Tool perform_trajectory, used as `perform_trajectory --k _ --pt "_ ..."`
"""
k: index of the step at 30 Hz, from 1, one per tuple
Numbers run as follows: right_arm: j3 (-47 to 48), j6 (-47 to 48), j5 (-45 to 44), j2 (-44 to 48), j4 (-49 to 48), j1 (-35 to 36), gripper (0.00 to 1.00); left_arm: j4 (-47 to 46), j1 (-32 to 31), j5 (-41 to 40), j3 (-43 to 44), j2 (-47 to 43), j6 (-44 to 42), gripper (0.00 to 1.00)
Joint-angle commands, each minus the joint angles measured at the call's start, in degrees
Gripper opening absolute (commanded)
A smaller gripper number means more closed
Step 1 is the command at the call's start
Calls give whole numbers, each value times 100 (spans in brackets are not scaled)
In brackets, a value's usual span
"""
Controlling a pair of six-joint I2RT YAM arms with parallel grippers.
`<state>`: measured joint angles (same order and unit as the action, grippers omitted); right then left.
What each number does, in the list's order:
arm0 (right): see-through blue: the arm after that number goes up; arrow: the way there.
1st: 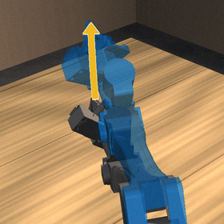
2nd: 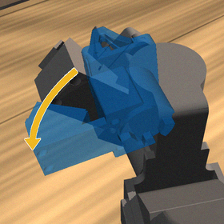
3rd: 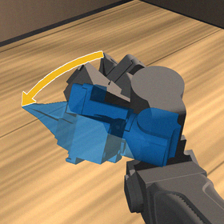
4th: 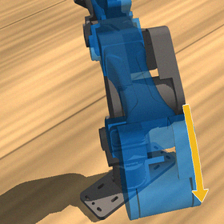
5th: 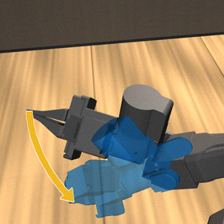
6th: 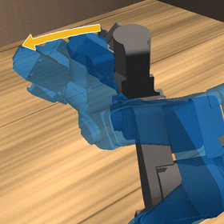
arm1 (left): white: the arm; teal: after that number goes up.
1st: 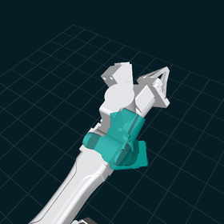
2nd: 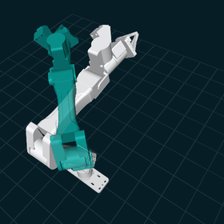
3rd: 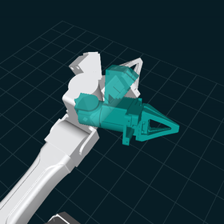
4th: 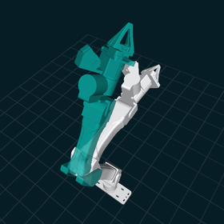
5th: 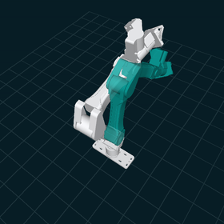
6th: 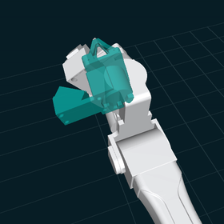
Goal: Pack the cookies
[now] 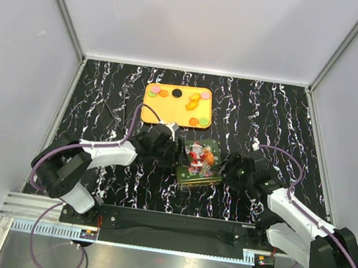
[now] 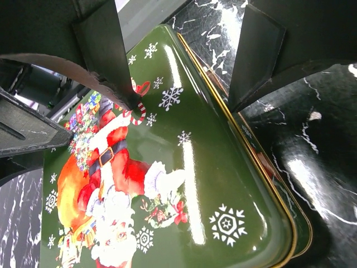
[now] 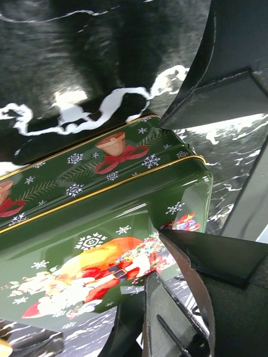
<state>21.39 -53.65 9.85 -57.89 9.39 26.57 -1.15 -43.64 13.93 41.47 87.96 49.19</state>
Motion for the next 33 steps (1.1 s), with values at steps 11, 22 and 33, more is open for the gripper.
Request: perform_trajectory --k 11,22,33 --pt "-136 214 -306 -355 -246 437 29 554 -242 233 528 362 -304 75" --pt "831 592 -1327 648 1452 411 75 774 -180 224 581 344 -419 76" --pt "464 426 -1037 681 1294 402 73 932 -145 215 678 292 -507 76"
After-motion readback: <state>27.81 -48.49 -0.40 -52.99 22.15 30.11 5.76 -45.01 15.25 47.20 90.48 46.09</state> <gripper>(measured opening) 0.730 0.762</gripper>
